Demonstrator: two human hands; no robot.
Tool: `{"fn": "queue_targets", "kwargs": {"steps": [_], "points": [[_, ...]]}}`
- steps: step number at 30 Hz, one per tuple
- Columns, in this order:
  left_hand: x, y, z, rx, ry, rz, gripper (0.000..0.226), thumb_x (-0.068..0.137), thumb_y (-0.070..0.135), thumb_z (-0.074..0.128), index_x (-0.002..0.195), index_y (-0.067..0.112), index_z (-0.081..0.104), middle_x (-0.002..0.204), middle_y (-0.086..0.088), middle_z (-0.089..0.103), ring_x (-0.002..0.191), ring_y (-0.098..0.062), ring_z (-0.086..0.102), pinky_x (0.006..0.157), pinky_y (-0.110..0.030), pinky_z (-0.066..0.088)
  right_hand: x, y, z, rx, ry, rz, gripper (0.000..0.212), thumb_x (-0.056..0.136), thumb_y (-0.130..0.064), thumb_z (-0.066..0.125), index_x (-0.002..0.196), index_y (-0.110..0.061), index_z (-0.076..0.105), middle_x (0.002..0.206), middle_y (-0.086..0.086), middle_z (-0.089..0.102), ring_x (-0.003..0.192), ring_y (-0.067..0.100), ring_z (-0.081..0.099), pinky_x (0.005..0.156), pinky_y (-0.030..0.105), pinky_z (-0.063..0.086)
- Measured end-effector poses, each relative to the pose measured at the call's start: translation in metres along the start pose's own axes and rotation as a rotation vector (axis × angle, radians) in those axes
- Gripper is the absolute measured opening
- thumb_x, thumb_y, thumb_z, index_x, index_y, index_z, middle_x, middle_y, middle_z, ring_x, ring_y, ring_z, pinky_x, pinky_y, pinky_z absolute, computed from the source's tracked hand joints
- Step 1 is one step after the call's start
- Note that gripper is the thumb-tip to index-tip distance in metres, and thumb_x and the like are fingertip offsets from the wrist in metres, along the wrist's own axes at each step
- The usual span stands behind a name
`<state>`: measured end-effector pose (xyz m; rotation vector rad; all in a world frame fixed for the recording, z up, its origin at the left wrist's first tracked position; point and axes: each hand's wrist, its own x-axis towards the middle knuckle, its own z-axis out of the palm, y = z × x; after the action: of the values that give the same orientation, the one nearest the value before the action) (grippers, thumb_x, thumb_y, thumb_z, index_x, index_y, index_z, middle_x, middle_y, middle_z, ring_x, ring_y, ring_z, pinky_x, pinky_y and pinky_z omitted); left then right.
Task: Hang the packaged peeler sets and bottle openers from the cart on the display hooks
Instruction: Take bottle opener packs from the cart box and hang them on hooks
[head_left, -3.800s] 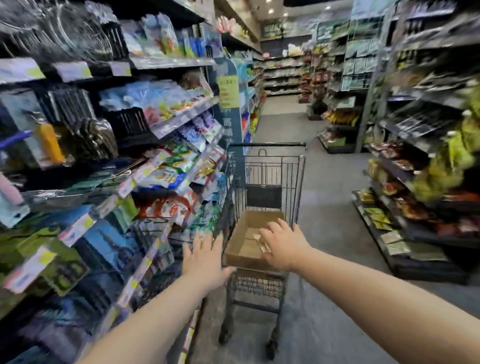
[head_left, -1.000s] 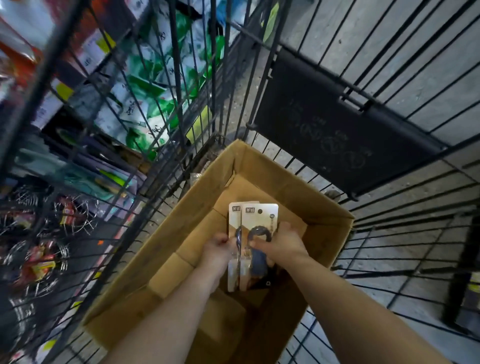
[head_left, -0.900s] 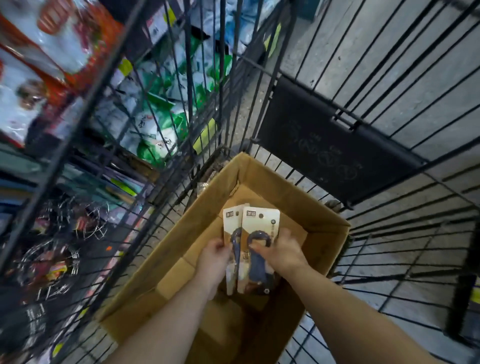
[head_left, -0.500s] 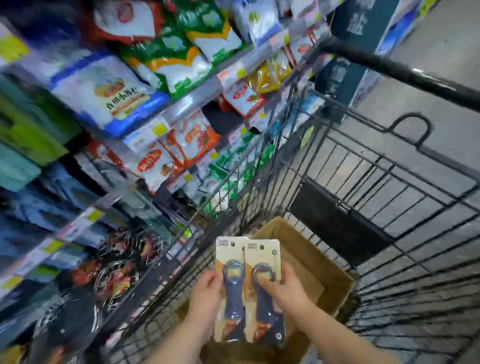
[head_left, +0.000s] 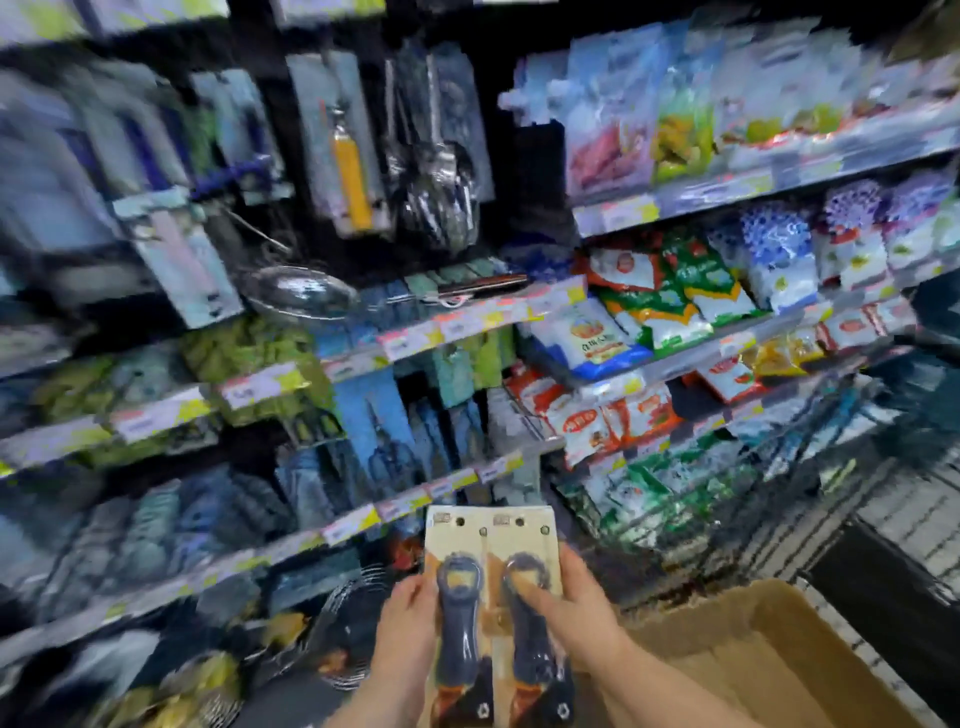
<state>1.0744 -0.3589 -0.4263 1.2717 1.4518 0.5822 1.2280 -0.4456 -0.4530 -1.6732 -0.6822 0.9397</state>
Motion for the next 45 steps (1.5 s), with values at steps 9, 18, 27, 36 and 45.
{"fn": "queue_targets", "kwargs": {"steps": [9,18,27,36,45], "points": [[-0.088,-0.041,-0.319,-0.295,0.429,0.087,0.027,0.093,0.037,0.052,0.085,0.012,0.06,0.084,-0.004,0.06,0.073,-0.012,0.052,0.062,-0.027,0.036,-0.119,-0.113,0.288,-0.196,-0.388,-0.34,0.039,0.083,-0.032,0.067,0.118,-0.027,0.05,0.102,-0.014,0.058,0.098,0.008,0.055,0.07,0.009,0.039],[-0.15,-0.042,-0.476,-0.553,0.589,0.293,0.007,0.09,0.006,0.058,0.084,0.002,0.056,0.049,0.001,0.064,0.037,-0.001,0.058,0.032,-0.013,0.039,-0.211,-0.207,0.423,-0.184,-0.611,-0.548,0.033,0.083,-0.029,0.067,0.111,-0.028,0.049,0.109,-0.007,0.06,0.099,0.012,0.056,0.071,0.021,0.04],[-0.11,-0.027,-0.53,-0.619,0.619,0.324,0.013,0.09,0.014,0.06,0.091,0.001,0.057,0.064,-0.005,0.069,0.051,-0.014,0.066,0.043,-0.023,0.047,-0.181,-0.242,0.489,-0.154,-0.629,-0.568,0.033,0.082,-0.03,0.068,0.111,-0.029,0.05,0.104,-0.009,0.061,0.094,0.01,0.058,0.069,0.023,0.043],[0.014,0.058,-0.576,-0.599,0.619,0.379,0.016,0.089,0.014,0.06,0.088,-0.002,0.054,0.064,-0.011,0.063,0.049,-0.016,0.062,0.046,-0.023,0.049,-0.071,-0.316,0.553,-0.053,-0.593,-0.614,0.036,0.082,-0.033,0.068,0.111,-0.033,0.048,0.106,-0.008,0.063,0.097,0.012,0.06,0.084,0.033,0.05],[0.1,0.154,-0.622,-0.553,0.704,0.536,0.017,0.087,0.016,0.063,0.081,0.005,0.052,0.076,-0.014,0.057,0.067,-0.018,0.058,0.062,-0.024,0.048,0.011,-0.441,0.601,0.019,-0.563,-0.824,0.032,0.084,-0.029,0.066,0.109,-0.033,0.046,0.098,-0.015,0.057,0.091,0.006,0.055,0.064,0.015,0.038]]}}
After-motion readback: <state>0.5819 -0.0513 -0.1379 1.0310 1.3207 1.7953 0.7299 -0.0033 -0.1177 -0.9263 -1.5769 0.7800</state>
